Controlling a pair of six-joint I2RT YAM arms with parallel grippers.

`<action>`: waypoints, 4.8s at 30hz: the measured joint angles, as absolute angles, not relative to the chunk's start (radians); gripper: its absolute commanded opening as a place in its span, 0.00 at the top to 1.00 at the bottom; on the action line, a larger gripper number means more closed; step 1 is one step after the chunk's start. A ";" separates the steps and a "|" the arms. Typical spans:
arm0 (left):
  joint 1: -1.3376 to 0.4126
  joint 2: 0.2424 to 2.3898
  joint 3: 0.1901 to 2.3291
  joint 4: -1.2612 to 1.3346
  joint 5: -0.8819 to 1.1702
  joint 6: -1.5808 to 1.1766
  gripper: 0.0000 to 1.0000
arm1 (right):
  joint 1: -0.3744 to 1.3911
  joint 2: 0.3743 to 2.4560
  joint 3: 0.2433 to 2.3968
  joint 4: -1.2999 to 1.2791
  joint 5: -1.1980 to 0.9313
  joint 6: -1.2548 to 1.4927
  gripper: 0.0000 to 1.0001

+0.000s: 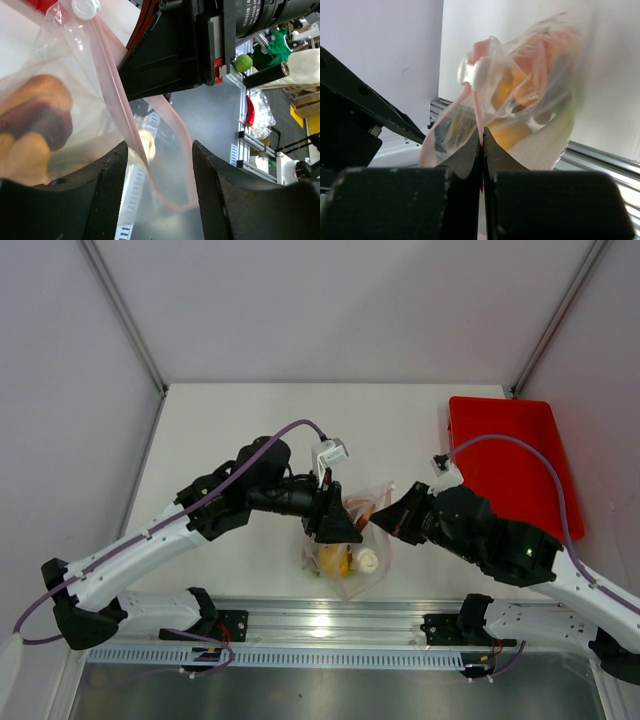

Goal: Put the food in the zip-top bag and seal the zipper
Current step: Adjust the zipper food storage bag at the center of the board.

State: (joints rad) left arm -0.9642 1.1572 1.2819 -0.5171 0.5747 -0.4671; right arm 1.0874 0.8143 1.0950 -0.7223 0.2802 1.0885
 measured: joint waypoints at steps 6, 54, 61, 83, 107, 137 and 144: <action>-0.997 1.139 1.278 -0.526 0.493 -0.441 0.30 | 1.098 0.811 1.104 -0.714 0.319 1.153 1.00; -1.343 1.245 1.326 -0.647 -0.300 -0.375 0.99 | 1.291 0.915 1.226 -0.809 0.708 1.345 0.39; -1.237 1.182 1.317 -0.664 -0.146 -0.374 1.00 | 1.246 0.854 1.261 -0.813 0.587 1.019 0.01; -0.974 1.056 1.218 -0.665 0.427 -0.328 0.99 | 0.892 0.748 1.008 -0.566 -0.089 0.253 0.16; -0.908 1.018 1.157 -0.607 0.570 -0.332 0.99 | 0.709 0.618 0.752 -0.117 -0.730 0.319 1.00; -0.912 1.161 1.224 -0.488 0.688 -0.313 0.45 | 0.667 0.702 0.769 -0.085 -0.802 0.389 1.00; -0.925 1.211 1.225 -0.502 0.684 -0.313 0.99 | 0.667 0.707 0.802 -0.126 -0.802 0.382 0.61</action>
State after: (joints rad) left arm -0.9249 1.2110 1.2251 -0.5018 0.6842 -0.3130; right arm 0.6666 0.7067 0.8017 -0.1261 -0.8017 0.3824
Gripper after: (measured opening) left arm 0.021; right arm 0.285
